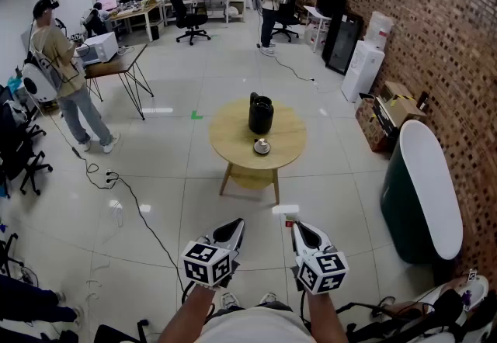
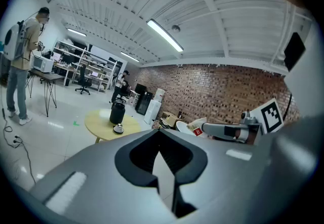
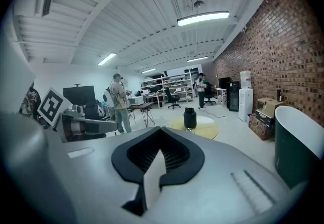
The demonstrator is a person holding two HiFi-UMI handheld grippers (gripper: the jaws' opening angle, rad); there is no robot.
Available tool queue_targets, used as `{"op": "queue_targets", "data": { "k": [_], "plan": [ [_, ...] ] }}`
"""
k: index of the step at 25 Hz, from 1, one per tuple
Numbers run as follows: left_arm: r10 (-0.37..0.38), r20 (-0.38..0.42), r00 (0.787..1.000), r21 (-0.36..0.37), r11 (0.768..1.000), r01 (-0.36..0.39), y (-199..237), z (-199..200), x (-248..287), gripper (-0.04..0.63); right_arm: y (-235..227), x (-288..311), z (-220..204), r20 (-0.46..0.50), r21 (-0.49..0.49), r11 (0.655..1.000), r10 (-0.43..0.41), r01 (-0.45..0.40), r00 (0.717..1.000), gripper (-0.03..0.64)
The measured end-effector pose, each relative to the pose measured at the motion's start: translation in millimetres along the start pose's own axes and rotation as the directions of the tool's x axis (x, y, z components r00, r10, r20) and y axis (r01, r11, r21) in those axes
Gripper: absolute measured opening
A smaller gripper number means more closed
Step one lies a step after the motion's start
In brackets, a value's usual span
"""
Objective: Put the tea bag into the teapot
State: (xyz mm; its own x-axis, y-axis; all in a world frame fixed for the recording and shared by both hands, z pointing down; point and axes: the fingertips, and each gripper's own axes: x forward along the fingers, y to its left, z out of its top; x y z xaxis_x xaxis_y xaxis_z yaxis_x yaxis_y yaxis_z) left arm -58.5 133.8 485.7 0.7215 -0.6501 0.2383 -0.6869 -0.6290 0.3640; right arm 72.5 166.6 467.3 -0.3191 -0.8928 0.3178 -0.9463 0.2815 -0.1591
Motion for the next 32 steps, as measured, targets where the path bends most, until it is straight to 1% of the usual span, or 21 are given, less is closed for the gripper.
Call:
{"op": "queue_targets", "data": {
  "k": [5,9,16,22,27,32],
  "plan": [
    [-0.007,-0.004,1.0,0.008,1.0,0.007,17,3,-4,0.012,5,7,2,0.007,-0.018,0.999,-0.034,0.034,0.999,0.002],
    [-0.009,-0.01,1.0,-0.003,1.0,0.009,29,4,-3,0.012,-5,11,10,0.009,-0.039,0.997,-0.07,0.071,0.997,0.002],
    [-0.002,-0.025,1.0,-0.01,1.0,0.002,52,9,23,0.012,-19,46,14,-0.002,-0.035,0.997,-0.07,0.069,0.998,0.002],
    [0.023,-0.034,0.999,-0.004,1.0,-0.024,78,27,69,0.012,-55,96,34,0.004,-0.029,0.998,-0.052,0.052,0.999,0.002],
    [0.044,-0.026,0.999,0.001,0.999,-0.044,95,51,125,0.012,-100,135,60,0.01,-0.041,0.998,-0.041,0.041,0.999,0.002],
    [0.069,-0.009,0.998,0.009,0.998,-0.069,104,77,178,0.012,-143,169,83,-0.002,-0.078,0.997,-0.014,0.014,1.0,0.002]
  ]
}}
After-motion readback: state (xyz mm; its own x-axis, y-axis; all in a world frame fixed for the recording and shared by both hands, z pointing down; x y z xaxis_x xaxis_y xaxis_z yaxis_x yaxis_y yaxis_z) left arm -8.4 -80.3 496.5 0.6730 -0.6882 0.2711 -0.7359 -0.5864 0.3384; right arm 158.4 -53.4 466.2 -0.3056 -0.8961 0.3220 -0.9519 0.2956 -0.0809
